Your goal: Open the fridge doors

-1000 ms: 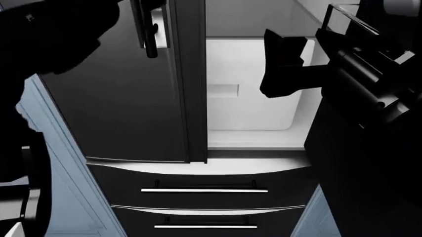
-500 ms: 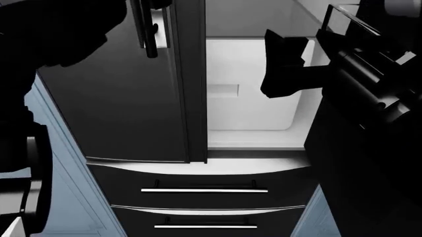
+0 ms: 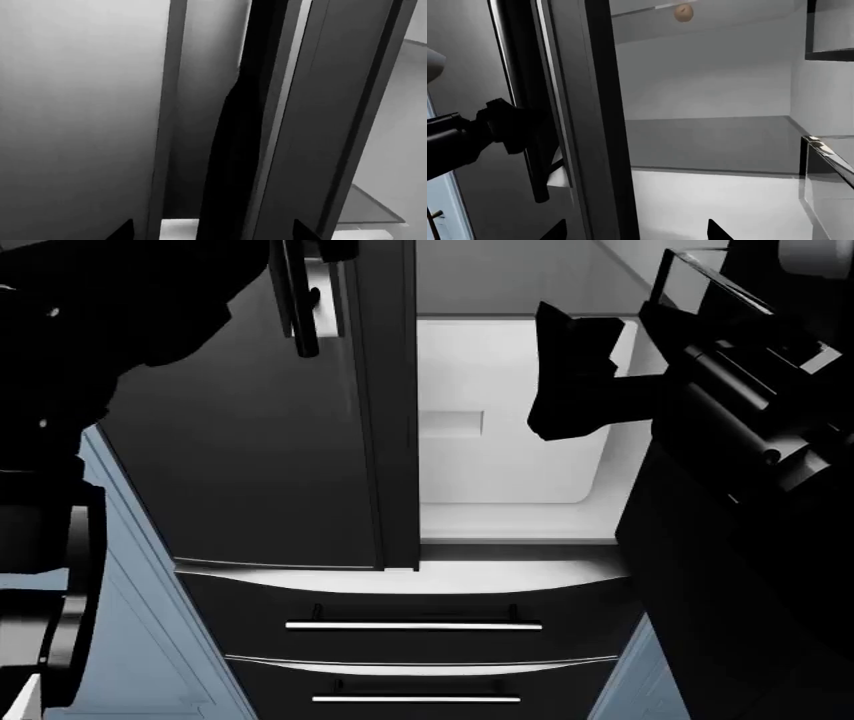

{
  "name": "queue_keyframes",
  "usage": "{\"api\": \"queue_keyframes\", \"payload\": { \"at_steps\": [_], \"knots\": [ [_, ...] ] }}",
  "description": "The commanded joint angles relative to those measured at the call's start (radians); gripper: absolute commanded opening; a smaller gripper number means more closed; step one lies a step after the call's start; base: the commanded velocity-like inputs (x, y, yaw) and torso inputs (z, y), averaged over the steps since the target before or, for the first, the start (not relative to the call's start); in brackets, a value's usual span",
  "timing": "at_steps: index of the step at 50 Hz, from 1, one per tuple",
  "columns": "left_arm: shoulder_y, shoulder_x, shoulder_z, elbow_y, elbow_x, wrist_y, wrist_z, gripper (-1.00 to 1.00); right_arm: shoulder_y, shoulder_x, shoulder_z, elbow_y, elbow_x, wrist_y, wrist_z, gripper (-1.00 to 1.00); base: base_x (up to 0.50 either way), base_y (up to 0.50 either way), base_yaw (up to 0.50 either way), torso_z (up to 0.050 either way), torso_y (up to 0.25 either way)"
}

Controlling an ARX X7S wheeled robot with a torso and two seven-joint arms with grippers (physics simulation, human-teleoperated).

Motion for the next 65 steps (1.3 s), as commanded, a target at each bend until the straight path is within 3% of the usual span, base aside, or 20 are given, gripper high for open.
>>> {"api": "queue_keyframes", "payload": {
  "at_steps": [1,32,33,65],
  "knots": [
    [-0.020,0.004,0.054,-0.036,0.056,0.039,0.063,1.00,0.001,0.001,-0.001,0.001,0.000,-0.003,-0.003,1.00,0.00,0.00,0.00,0.000,0.000],
    [-0.009,0.008,0.071,-0.103,0.087,0.093,0.098,1.00,-0.008,0.013,0.004,-0.005,0.012,-0.022,0.013,1.00,0.00,0.00,0.00,0.000,0.000],
    [-0.008,0.008,0.072,-0.105,0.088,0.096,0.101,-1.00,-0.009,0.013,0.005,-0.006,0.013,-0.022,0.014,1.00,0.00,0.00,0.00,0.000,0.000],
    [0.013,0.001,0.064,-0.087,0.066,0.098,0.102,-1.00,-0.008,0.010,-0.004,0.009,-0.008,-0.027,-0.014,1.00,0.00,0.00,0.00,0.000,0.000]
  ]
}}
